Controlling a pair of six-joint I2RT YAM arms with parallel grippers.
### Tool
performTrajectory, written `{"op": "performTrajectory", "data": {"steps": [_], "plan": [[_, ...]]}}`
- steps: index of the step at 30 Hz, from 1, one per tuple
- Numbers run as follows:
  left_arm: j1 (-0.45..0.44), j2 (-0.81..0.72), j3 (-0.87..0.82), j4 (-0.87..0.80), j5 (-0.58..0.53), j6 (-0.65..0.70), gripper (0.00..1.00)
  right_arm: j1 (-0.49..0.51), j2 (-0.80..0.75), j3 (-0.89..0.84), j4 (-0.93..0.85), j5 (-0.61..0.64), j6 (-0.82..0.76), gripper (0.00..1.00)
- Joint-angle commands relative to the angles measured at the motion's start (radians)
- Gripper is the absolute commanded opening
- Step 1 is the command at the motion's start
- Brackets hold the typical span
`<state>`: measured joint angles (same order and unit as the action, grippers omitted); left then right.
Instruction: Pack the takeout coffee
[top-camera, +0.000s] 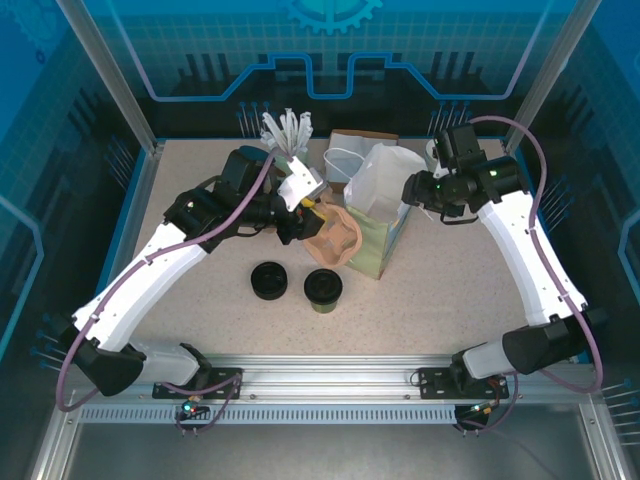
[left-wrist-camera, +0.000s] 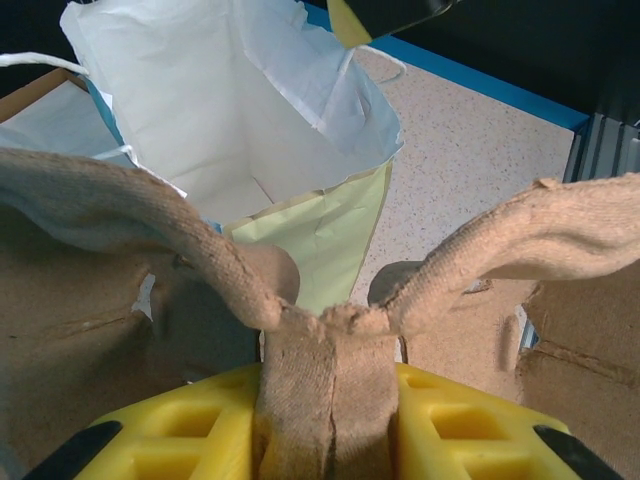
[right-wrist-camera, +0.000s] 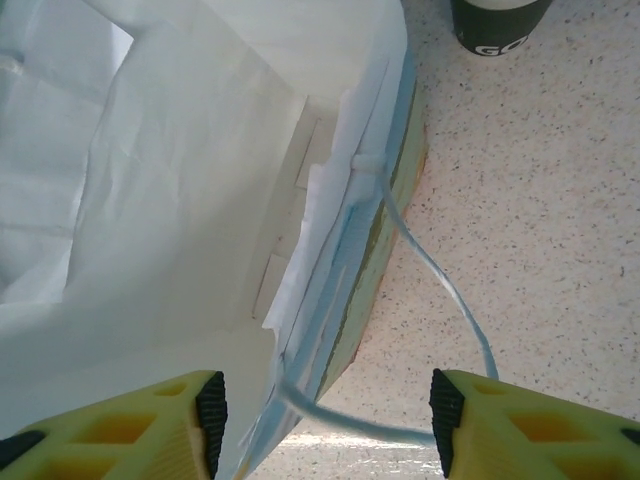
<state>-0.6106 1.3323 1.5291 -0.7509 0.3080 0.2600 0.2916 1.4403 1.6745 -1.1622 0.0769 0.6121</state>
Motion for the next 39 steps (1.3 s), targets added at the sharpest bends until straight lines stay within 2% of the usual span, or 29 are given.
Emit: {"op": "performTrajectory", "data": {"steps": [1, 6, 11, 18, 21, 39], "plan": [[0.007, -0.030, 0.003, 0.033, 0.022, -0.021, 0.31, -0.020, 0.022, -0.013, 0.049, -0.082, 0.000, 0.56], [0.007, -0.035, 0.001, 0.033, 0.016, -0.024, 0.31, -0.029, 0.050, -0.022, 0.055, -0.095, -0.012, 0.53], [0.007, -0.064, -0.024, 0.072, 0.023, -0.034, 0.30, -0.029, 0.063, -0.043, 0.066, -0.107, -0.029, 0.41], [0.006, -0.084, -0.021, 0.113, 0.050, -0.064, 0.29, -0.029, 0.062, -0.032, 0.042, -0.112, -0.051, 0.09], [0.005, -0.085, -0.008, 0.114, 0.067, -0.074, 0.29, -0.030, 0.044, -0.020, 0.021, -0.112, -0.063, 0.02], [-0.046, -0.065, 0.064, 0.152, 0.135, -0.093, 0.28, 0.007, -0.086, 0.050, -0.150, -0.115, -0.201, 0.00]]}}
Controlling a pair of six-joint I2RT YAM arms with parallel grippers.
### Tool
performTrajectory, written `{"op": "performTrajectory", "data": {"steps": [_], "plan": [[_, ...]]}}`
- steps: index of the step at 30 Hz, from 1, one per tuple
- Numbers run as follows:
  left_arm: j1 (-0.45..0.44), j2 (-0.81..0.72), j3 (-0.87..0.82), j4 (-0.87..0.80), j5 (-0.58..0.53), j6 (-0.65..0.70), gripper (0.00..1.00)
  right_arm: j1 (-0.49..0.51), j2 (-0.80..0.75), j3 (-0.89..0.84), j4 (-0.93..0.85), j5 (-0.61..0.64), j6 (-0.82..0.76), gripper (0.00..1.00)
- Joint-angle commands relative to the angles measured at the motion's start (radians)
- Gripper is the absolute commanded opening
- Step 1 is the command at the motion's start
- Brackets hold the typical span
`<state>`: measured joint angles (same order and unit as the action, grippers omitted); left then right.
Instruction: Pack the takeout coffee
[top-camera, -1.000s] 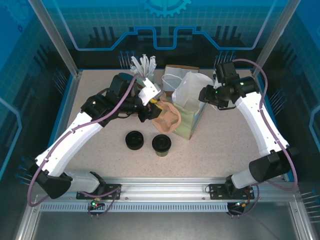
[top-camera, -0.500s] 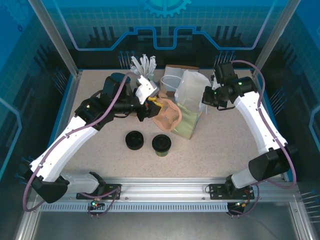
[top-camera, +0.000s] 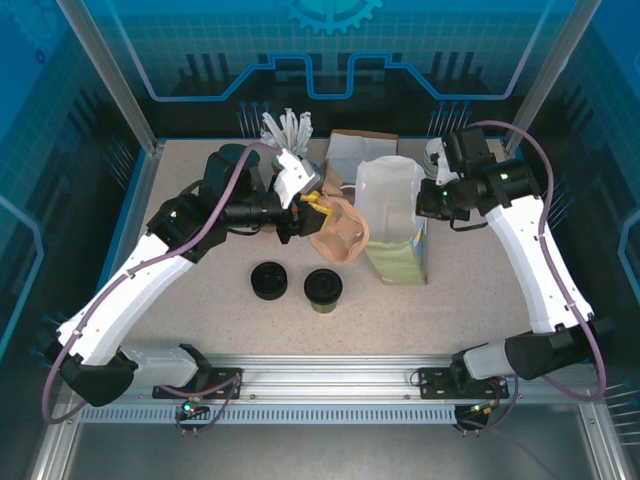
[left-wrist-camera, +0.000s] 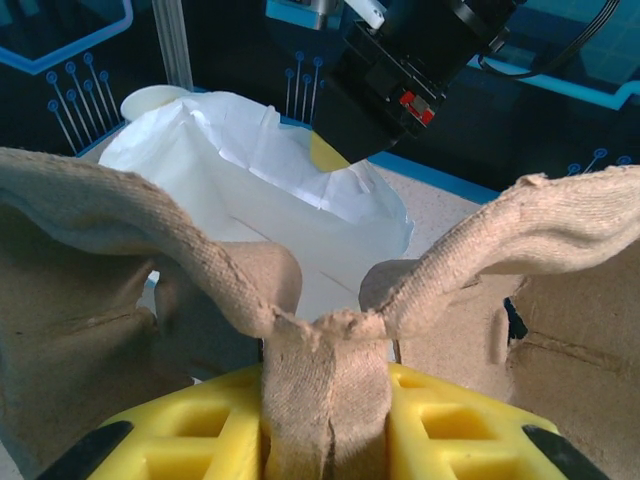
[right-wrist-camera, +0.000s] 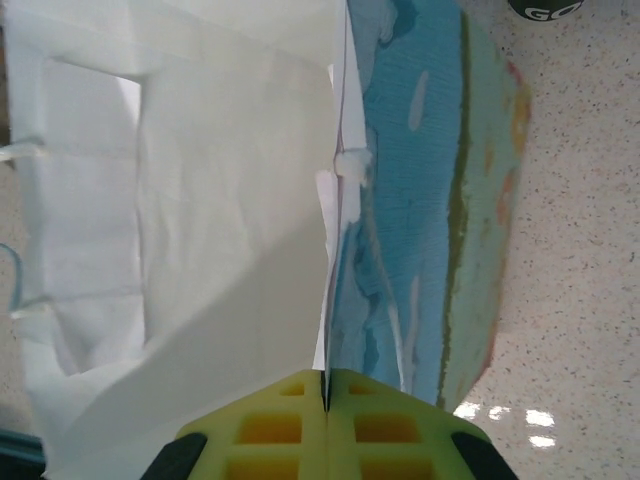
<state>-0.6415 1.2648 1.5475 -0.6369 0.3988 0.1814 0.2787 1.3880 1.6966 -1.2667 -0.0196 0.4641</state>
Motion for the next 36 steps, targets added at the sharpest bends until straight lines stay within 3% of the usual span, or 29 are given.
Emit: {"op": "performTrajectory", "data": {"steps": [1, 12, 20, 36], "plan": [[-0.023, 0.006, 0.049, 0.040, 0.042, -0.006, 0.28, 0.030, -0.041, 0.026, -0.048, -0.014, -0.064, 0.00], [-0.081, 0.067, 0.090, 0.033, 0.035, 0.039, 0.29, 0.102, -0.072, 0.002, -0.070, -0.033, -0.110, 0.00], [-0.124, 0.150, 0.149, -0.059, 0.021, 0.090, 0.29, 0.142, -0.071, -0.011, -0.063, -0.045, -0.127, 0.00], [-0.129, 0.260, 0.153, -0.089, 0.027, 0.187, 0.29, 0.168, -0.096, -0.055, -0.072, -0.057, -0.141, 0.00]]}}
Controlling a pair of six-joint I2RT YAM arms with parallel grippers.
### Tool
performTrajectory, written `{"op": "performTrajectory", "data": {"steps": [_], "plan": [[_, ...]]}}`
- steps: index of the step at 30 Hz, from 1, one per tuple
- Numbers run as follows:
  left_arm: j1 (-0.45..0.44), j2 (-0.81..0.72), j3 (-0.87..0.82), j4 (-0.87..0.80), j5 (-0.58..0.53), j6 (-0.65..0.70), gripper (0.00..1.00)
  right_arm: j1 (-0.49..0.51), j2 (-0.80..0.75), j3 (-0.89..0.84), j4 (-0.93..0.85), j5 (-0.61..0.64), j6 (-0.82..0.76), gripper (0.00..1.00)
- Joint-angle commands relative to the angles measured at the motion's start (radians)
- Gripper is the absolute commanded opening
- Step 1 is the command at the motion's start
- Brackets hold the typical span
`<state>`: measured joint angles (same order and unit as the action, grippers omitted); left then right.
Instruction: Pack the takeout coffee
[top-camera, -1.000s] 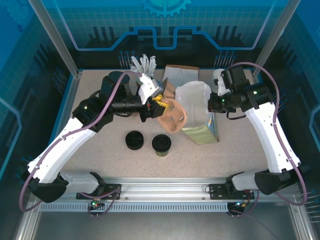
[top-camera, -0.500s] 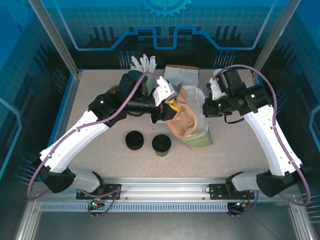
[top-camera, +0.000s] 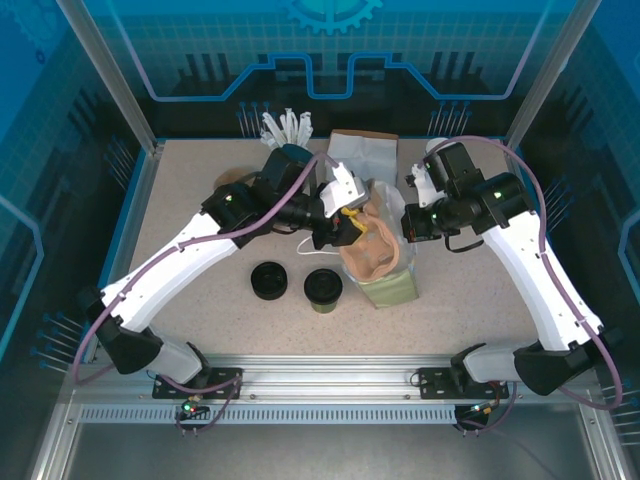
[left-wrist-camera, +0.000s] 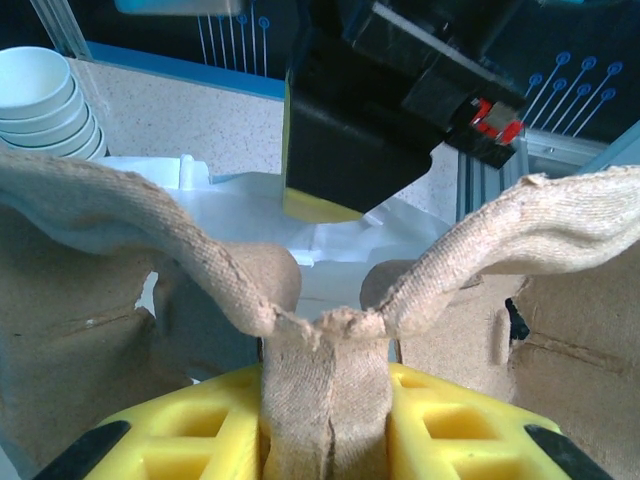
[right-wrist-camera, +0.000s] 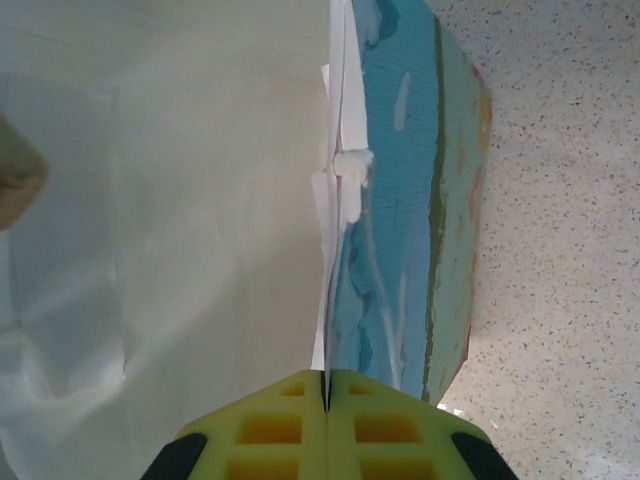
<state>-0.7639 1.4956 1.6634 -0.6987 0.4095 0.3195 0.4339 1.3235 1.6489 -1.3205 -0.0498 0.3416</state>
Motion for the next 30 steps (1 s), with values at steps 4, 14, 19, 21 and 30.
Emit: {"op": "performTrajectory", "data": {"steps": [4, 14, 19, 21, 30], "plan": [[-0.005, 0.068, 0.053, -0.044, 0.010, 0.065, 0.29, 0.014, -0.043, -0.018, -0.019, -0.044, -0.021, 0.00], [-0.004, 0.126, 0.052, -0.041, -0.028, 0.088, 0.31, 0.014, -0.068, -0.050, -0.003, -0.090, -0.015, 0.00], [-0.003, 0.155, 0.055, -0.053, -0.040, 0.104, 0.31, 0.014, -0.073, -0.061, 0.001, -0.096, -0.011, 0.00], [-0.003, 0.165, 0.055, -0.055, -0.043, 0.106, 0.31, 0.014, -0.073, -0.063, 0.004, -0.099, -0.006, 0.00], [-0.004, 0.199, 0.049, -0.041, -0.052, 0.116, 0.31, 0.011, -0.077, -0.074, 0.015, -0.102, 0.013, 0.00]]}}
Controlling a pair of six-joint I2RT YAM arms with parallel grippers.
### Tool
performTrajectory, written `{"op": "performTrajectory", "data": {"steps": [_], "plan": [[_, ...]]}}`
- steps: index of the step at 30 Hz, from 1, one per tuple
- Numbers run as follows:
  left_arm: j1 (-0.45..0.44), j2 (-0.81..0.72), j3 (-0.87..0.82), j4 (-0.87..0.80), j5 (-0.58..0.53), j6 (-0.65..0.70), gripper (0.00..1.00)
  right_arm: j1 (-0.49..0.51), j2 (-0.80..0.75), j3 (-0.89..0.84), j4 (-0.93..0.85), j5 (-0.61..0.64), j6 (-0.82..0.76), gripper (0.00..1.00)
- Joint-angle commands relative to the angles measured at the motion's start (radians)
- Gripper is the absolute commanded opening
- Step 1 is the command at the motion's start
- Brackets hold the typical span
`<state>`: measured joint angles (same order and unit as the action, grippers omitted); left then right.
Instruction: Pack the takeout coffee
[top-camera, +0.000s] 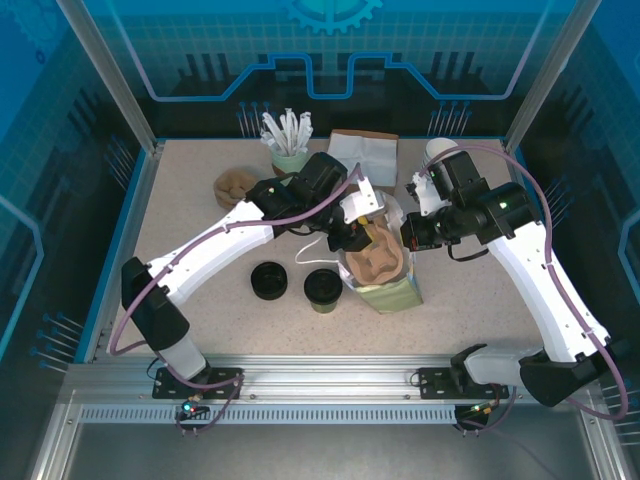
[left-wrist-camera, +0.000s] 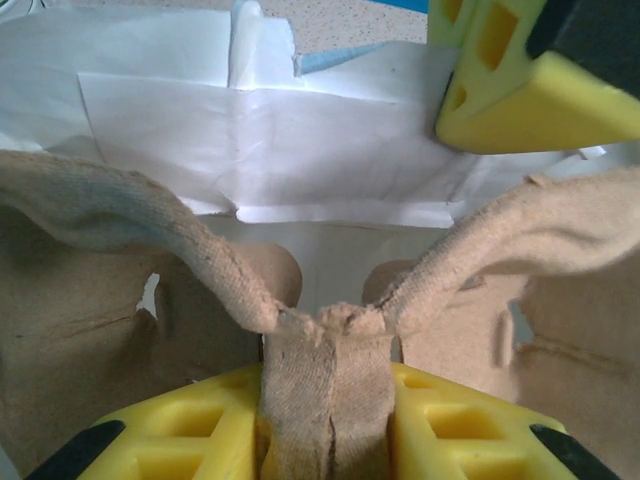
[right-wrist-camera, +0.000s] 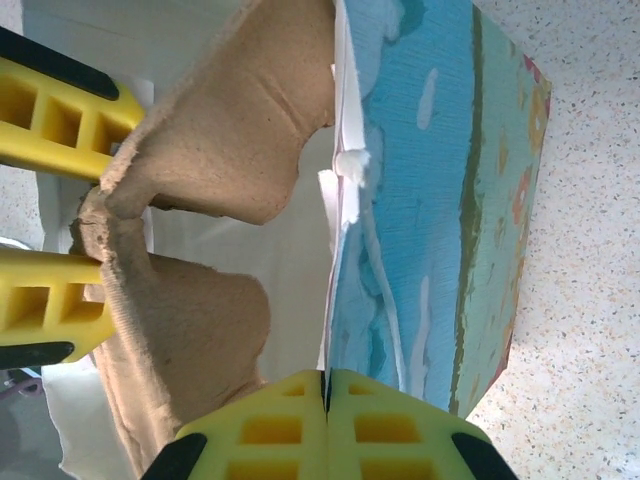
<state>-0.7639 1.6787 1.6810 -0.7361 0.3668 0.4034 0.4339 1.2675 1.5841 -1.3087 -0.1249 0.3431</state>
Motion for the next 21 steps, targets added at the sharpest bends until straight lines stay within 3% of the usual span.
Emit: {"op": "performTrajectory", "data": {"steps": [1, 21], "plan": [[-0.003, 0.019, 0.030, -0.001, -0.012, 0.033, 0.31, 0.010, -0.022, -0.011, 0.003, -0.027, 0.013, 0.00], [-0.022, 0.099, 0.023, 0.047, -0.027, 0.026, 0.31, -0.019, -0.031, -0.045, 0.044, -0.041, 0.031, 0.00]]}}
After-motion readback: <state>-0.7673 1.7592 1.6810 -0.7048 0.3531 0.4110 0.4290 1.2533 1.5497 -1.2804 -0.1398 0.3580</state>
